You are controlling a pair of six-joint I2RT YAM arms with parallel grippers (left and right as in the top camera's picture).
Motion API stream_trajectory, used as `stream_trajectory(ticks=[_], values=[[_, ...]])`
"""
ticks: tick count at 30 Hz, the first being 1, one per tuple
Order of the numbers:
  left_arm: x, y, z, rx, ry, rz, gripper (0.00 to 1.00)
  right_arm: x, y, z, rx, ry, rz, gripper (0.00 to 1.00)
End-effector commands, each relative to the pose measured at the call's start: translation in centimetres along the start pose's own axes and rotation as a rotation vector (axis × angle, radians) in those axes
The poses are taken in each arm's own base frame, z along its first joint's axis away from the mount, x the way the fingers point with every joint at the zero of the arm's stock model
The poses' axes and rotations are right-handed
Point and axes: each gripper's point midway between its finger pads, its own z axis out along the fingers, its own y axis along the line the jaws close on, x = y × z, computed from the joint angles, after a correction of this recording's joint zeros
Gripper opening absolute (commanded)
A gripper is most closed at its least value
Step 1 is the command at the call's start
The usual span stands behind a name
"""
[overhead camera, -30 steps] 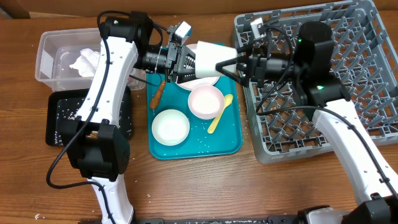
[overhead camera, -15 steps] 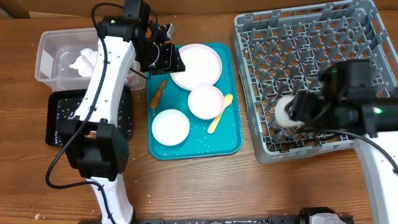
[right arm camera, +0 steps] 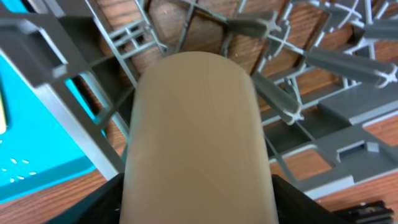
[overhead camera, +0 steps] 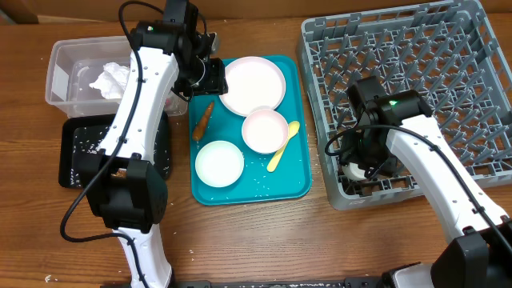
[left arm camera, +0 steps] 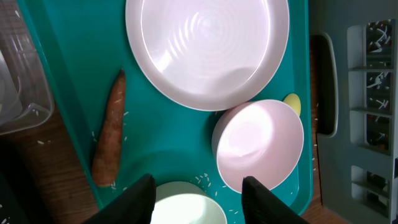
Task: Sort waste into correct bins and load items into the dishwasher
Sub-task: 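Place the white cup upside down in the dish rack with the right gripper, then grasp the carrot on the teal tray with the left gripper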
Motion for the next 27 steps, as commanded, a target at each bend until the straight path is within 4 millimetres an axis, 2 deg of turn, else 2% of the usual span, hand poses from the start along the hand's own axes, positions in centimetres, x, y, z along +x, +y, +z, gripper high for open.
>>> stream_trajectory(ticks=[1, 3, 5, 9, 10, 11, 12, 16, 23, 25, 27], values=[[-0.4, -0.2, -0.7, -0.009, -0.025, 0.002, 0.52, 0.1, -0.2, 0.0, 0.012, 0.000, 0.015, 0.80], [-0.4, -0.2, -0.6, -0.009, -0.025, 0.003, 0.54, -0.3, 0.0, -0.6, 0.002, -0.015, 0.016, 0.89], [-0.4, -0.5, -0.6, -0.008, -0.025, 0.015, 0.54, -1.4, 0.1, -2.6, -0.021, -0.053, 0.020, 1.00], [-0.2, -2.0, -0.2, 0.001, -0.022, 0.094, 0.55, -3.5, 0.5, -7.0, -0.074, -0.150, 0.011, 1.00], [0.0, -2.7, 0.0, -0.001, -0.017, 0.135, 0.55, -4.1, 0.5, -8.7, -0.094, -0.190, 0.003, 1.00], [0.1, -3.0, 0.2, -0.012, -0.015, 0.146, 0.55, -4.3, 0.6, -9.3, -0.101, -0.203, 0.003, 1.00], [0.4, -3.5, 0.4, -0.044, -0.011, 0.170, 0.55, -5.0, 0.5, -11.0, -0.122, -0.243, 0.015, 1.00], [1.4, -4.8, 1.2, -0.111, 0.007, 0.230, 0.55, -5.9, -0.3, -13.4, -0.144, -0.302, 0.018, 1.00], [4.2, -6.6, 3.7, -0.140, 0.083, 0.284, 0.55, -7.1, -3.2, -13.6, -0.133, -0.307, 0.097, 1.00], [5.2, -6.8, 4.7, -0.141, 0.108, 0.271, 0.49, -7.2, -3.2, -13.6, -0.134, -0.310, 0.099, 1.00], [6.1, -7.3, 5.4, -0.140, 0.131, 0.275, 0.48, -7.4, -3.2, -13.7, -0.137, -0.318, 0.098, 1.00]])
